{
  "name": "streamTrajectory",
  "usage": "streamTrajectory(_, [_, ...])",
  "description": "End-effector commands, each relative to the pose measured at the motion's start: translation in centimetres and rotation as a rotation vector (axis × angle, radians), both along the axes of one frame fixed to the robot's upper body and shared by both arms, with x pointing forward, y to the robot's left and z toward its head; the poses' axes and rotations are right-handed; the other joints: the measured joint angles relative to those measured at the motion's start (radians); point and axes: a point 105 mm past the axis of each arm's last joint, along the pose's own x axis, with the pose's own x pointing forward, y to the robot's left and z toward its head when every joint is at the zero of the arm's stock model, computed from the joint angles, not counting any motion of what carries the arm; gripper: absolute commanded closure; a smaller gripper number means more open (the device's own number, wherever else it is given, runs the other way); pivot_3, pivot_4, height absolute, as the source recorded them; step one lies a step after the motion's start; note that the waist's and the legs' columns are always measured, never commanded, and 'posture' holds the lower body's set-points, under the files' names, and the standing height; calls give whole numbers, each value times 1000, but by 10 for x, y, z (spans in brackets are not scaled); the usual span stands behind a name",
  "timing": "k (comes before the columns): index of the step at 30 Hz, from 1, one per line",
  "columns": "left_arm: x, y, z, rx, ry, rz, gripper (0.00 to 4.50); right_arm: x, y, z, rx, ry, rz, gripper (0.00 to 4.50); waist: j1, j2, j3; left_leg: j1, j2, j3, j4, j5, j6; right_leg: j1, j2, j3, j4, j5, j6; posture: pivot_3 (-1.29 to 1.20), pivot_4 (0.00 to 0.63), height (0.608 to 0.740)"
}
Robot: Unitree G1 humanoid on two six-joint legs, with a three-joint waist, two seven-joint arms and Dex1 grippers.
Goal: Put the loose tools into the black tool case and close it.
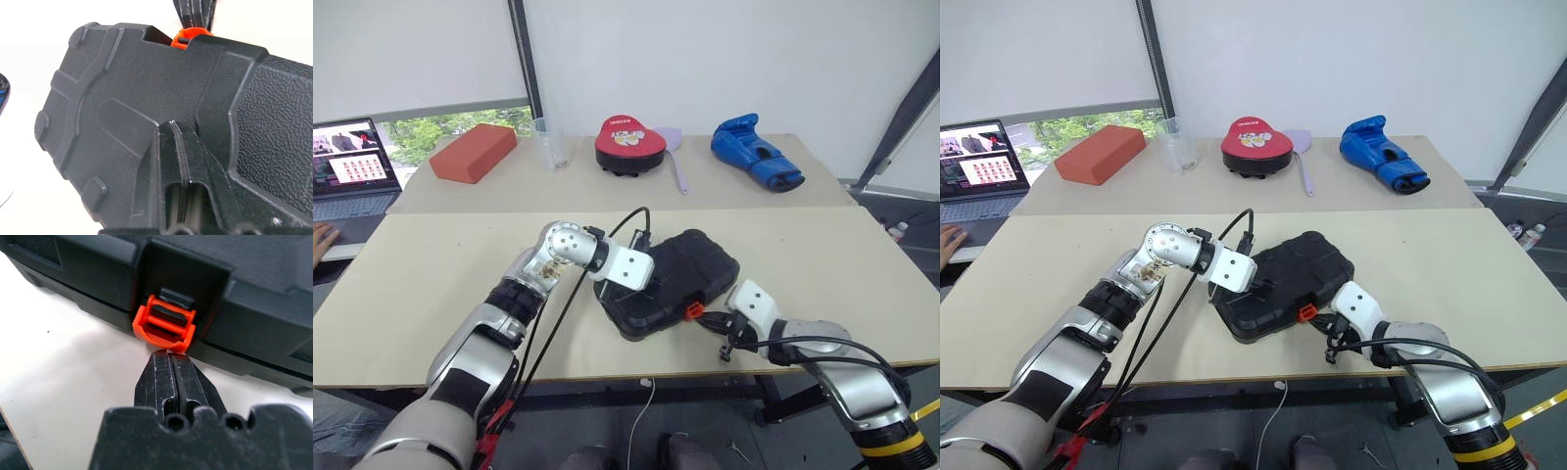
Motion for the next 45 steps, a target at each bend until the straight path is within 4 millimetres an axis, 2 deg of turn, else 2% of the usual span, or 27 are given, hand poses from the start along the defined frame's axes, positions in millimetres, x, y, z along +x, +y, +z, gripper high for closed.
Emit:
streamTrajectory(1, [-8,14,-52,185,121,19,4486,8,5,42,37,-160,10,4500,-1,0,0,0,0,0,0,0,0,0,0,0,0,0,0,0,150,740])
streamTrajectory(4, [-7,16,-52,178,128,30,4486,-2,1,41,49,-110,4,4500,0,0,-1,0,0,0,0,0,0,0,0,0,0,0,0,0,150,740])
streamTrajectory(7, [-7,20,-52,178,130,38,4500,-13,-2,41,96,-45,-33,3741,1,0,-3,0,0,0,0,0,0,0,0,0,0,0,0,0,150,740])
streamTrajectory(11, [-5,23,-51,171,130,56,4500,-24,7,36,211,31,-126,2308,0,-4,-13,0,2,0,-3,0,1,0,1,0,-2,-1,0,0,150,740])
streamTrajectory(15, [-2,22,-48,158,131,69,4500,-26,18,22,277,102,-208,929,1,-4,-13,0,2,0,-3,0,1,0,2,1,-2,-1,0,0,150,740])
streamTrajectory(21, [-2,23,-47,161,129,69,4500,-19,20,8,276,132,-280,929,-6,-4,-14,1,2,0,-3,0,1,1,2,1,-2,-1,0,0,150,740])
streamTrajectory(25, [-2,22,-46,162,127,69,4500,-13,17,9,302,123,-316,929,-11,-4,-15,2,2,0,-3,0,1,1,2,1,-2,-3,4,0,150,740])
streamTrajectory(33, [-1,21,-46,158,126,69,4500,-10,19,13,338,115,-311,929,-12,-3,-15,2,2,0,-4,0,1,1,2,1,-2,-1,1,0,150,740])
streamTrajectory(36, [0,20,-46,157,125,70,4500,-11,20,16,339,103,-300,1553,-12,-3,-15,2,2,0,-4,0,1,1,2,1,-2,-2,2,0,150,740])
streamTrajectory(37, [0,20,-45,156,125,69,4500,-11,20,17,338,103,-298,1859,-12,-3,-15,2,2,0,-4,0,1,1,2,1,-2,-2,2,0,150,740])
streamTrajectory(39, [0,19,-45,153,125,70,4500,-13,18,17,324,95,-296,2778,-11,-3,-15,2,2,0,-4,0,1,1,2,1,-2,-3,4,0,150,740])
streamTrajectory(40, [0,19,-45,152,125,70,4500,-14,17,18,311,86,-293,2883,-11,-3,-15,2,1,0,-4,0,1,1,2,1,-2,-3,4,0,150,740])
streamTrajectory(41, [0,19,-45,150,125,71,4500,-16,16,19,289,71,-288,3222,-10,-3,-15,2,1,0,-4,0,1,1,2,1,-2,-4,5,0,150,740])
streamTrajectory(45, [0,19,-46,150,127,70,4500,-22,14,22,257,43,-274,3222,-2,-3,-15,1,1,0,-4,0,2,1,1,1,-2,-4,5,0,150,740])
